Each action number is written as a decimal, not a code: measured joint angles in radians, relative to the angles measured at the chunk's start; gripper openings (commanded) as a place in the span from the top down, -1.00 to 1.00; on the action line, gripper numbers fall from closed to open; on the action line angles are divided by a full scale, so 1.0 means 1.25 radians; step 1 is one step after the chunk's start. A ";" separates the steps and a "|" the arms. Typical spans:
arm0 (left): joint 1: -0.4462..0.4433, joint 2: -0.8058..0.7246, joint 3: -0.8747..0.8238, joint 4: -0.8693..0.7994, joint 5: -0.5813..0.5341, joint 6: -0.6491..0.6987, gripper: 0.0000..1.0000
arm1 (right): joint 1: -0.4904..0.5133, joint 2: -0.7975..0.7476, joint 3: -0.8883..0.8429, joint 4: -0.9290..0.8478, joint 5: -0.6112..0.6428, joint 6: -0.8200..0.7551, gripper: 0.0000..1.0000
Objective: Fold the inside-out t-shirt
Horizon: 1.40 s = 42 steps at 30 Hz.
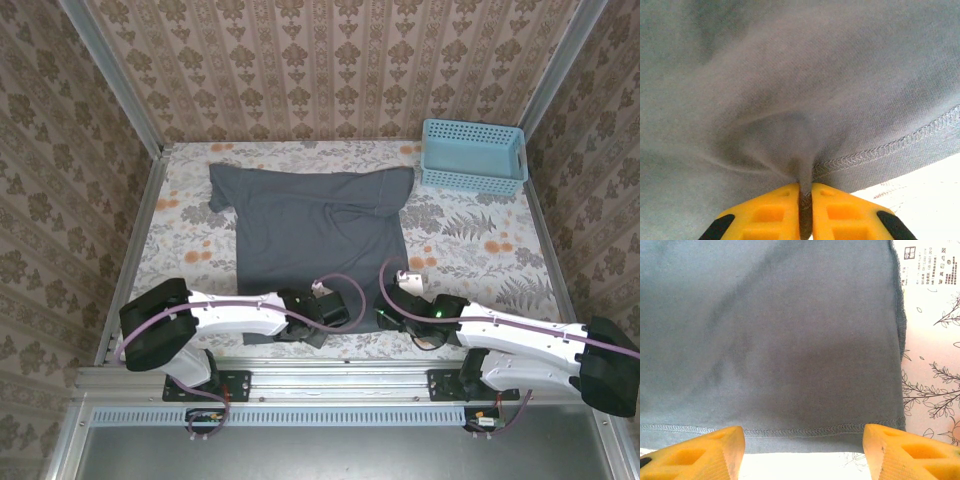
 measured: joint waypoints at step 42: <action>0.295 -0.271 0.110 0.045 0.113 0.106 0.96 | 0.157 0.327 0.076 0.467 -0.173 -0.389 -0.29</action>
